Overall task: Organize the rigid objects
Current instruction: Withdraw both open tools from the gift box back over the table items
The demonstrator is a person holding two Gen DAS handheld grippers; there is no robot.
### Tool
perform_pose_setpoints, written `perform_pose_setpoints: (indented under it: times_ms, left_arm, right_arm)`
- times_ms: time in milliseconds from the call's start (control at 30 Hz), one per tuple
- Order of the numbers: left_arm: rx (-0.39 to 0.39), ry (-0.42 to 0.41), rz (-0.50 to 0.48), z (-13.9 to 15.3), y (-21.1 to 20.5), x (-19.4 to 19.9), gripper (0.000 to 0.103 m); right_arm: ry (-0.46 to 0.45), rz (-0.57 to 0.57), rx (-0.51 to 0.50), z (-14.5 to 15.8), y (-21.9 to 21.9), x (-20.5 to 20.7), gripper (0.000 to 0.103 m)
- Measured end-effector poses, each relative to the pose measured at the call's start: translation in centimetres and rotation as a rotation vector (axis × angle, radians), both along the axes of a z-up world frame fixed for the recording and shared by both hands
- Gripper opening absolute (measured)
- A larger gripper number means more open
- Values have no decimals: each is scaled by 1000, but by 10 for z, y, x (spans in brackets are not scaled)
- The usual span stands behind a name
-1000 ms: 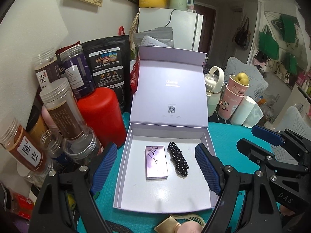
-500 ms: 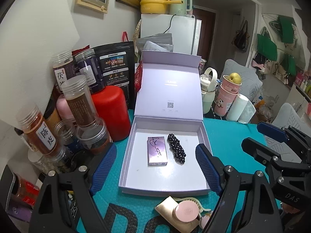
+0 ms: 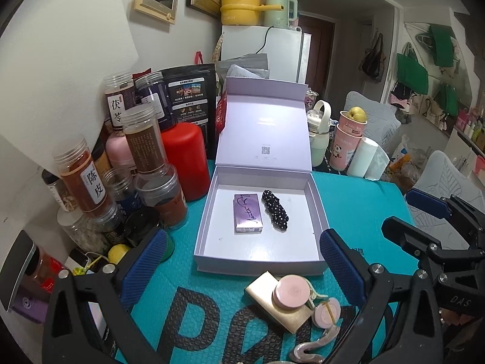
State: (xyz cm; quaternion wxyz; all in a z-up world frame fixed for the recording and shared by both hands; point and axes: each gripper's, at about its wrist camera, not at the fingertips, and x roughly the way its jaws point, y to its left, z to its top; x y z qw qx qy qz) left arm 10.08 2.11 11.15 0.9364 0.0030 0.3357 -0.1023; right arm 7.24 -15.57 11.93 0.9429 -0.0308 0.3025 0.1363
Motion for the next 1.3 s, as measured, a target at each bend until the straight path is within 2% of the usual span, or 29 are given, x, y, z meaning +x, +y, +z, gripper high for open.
perform_pose_setpoints:
  times_ms: [100, 333, 833, 1133, 1300]
  left_arm:
    - [9, -6, -4, -3, 2, -10, 103]
    - [-4, 19, -11, -15, 9, -29, 103]
    - [-35, 122, -11, -54, 28, -68, 103]
    - [-21, 174, -1, -87, 29, -90, 103]
    - [-33, 223, 12, -110, 26, -96, 103]
  right_arm:
    - [5, 1, 6, -4, 1, -9, 77]
    - [14, 11, 4, -12, 7, -30, 81]
    - [83, 30, 33, -45, 12, -57, 81]
    - [158, 15, 67, -81, 6, -74, 81]
    - [202, 10, 54, -101, 8, -82, 81]
